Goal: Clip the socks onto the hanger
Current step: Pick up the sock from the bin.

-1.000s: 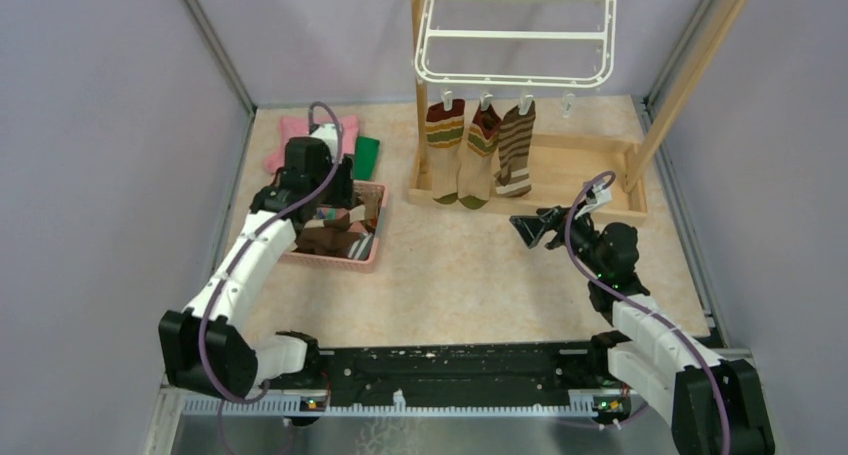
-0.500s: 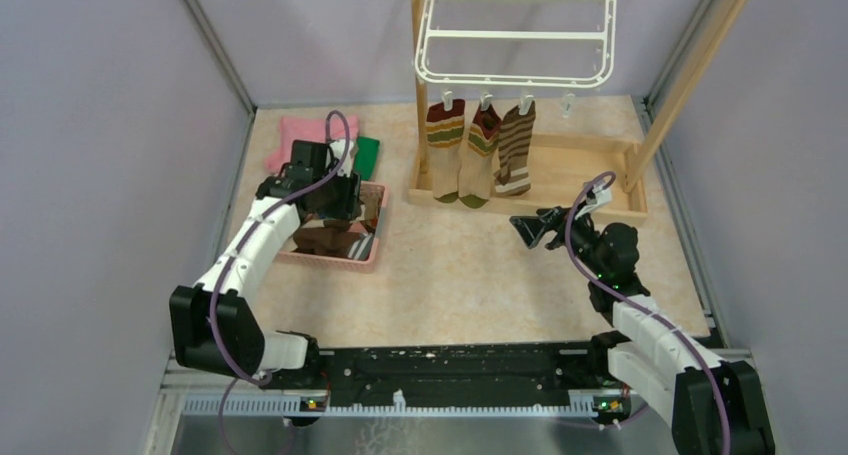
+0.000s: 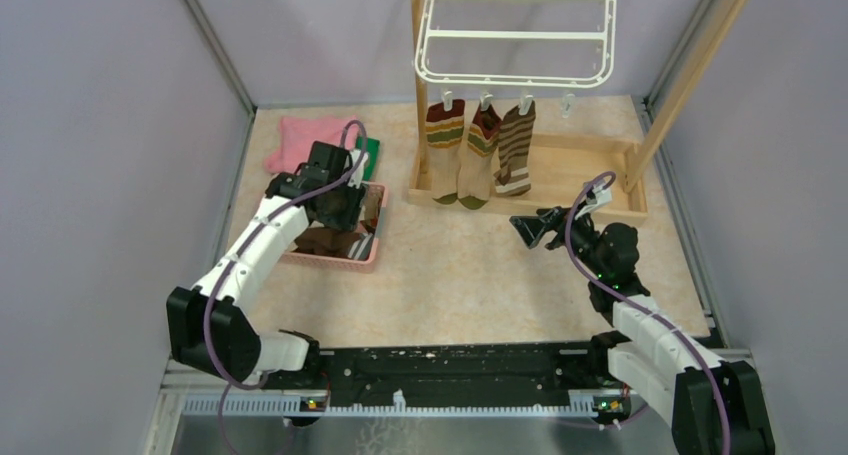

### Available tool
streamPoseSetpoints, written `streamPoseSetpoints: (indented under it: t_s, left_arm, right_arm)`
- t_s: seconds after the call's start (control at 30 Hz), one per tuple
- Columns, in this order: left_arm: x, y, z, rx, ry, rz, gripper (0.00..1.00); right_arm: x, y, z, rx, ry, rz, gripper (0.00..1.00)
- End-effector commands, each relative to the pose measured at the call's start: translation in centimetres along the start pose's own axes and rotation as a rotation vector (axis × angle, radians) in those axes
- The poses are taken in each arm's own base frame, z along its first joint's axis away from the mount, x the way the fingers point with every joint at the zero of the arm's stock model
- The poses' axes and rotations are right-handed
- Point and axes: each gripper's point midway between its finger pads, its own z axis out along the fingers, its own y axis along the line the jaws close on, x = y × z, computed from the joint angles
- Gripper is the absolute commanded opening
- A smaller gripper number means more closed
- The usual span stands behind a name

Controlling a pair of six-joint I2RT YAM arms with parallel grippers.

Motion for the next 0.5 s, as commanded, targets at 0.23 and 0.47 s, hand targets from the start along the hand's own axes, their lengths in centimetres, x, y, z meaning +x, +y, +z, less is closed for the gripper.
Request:
streamPoseSetpoints:
  t_s: [0.23, 0.47]
  left_arm:
    - [3.3, 2.2, 0.2, -0.213, 0.177, -0.007, 0.54]
    - [3.6, 2.9, 1.0, -0.254, 0.180, 0.004, 0.51]
  right_arm:
    - [-1.2, 1.0, 0.2, -0.033, -0.033, -0.039, 0.99]
    - [-1.3, 1.0, 0.2, -0.033, -0.036, -0.040, 0.98]
